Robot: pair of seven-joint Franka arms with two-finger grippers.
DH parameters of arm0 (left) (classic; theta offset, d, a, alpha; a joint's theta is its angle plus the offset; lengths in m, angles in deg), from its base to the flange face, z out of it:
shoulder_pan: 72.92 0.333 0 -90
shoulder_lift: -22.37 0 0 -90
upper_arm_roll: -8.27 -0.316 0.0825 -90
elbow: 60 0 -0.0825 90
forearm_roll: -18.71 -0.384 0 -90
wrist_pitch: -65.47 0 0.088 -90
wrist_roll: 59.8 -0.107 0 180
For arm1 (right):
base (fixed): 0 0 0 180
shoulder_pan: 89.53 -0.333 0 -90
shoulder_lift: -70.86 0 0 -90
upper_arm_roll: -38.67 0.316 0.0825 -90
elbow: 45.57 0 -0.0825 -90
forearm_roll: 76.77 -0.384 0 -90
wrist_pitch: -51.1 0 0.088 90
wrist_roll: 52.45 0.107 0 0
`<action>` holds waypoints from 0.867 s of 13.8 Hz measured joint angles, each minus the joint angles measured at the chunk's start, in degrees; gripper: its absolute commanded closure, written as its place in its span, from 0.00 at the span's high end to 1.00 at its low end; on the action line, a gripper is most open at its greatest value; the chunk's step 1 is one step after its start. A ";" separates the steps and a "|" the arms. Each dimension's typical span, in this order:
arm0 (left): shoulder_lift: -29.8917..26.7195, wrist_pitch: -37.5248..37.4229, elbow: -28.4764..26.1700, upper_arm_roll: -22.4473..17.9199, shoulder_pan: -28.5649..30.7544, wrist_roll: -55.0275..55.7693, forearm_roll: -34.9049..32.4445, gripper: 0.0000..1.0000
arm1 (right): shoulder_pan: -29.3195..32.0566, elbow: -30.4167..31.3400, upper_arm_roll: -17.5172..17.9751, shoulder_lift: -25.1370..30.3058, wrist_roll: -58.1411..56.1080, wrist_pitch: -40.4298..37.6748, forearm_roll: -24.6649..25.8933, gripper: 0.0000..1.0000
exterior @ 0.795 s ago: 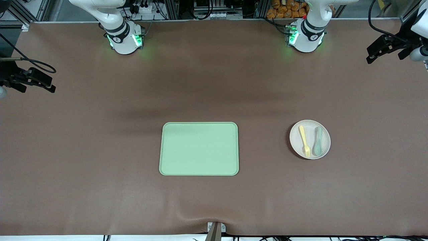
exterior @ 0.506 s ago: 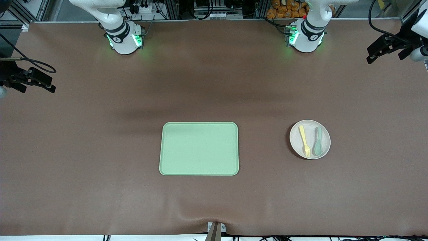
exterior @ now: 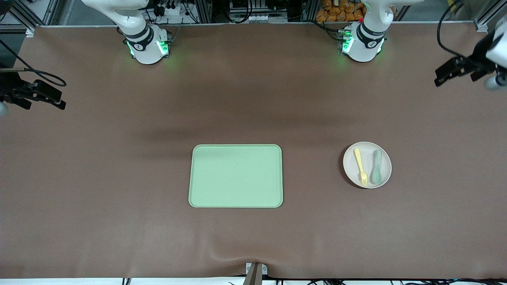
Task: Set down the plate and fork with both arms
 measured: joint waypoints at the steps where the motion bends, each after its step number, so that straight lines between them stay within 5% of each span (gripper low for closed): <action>1: 2.52 3.06 -0.58 -0.10 1.69 -1.92 0.08 1.00 | 0.00 0.00 -0.01 0.00 0.00 -0.01 0.00 1.00; 5: 13.32 16.03 -4.20 -0.29 6.18 -5.70 0.27 1.00 | 0.00 0.00 -0.03 0.00 0.00 -0.03 0.00 1.00; 9: 19.84 38.94 -16.30 -0.01 6.13 -5.73 0.28 1.00 | 0.00 0.00 -0.05 0.00 0.00 -0.06 0.00 1.00; 12: 25.13 48.91 -21.20 0.00 6.24 -5.73 0.28 0.97 | 0.00 0.00 -0.06 0.00 0.00 -0.09 0.00 1.00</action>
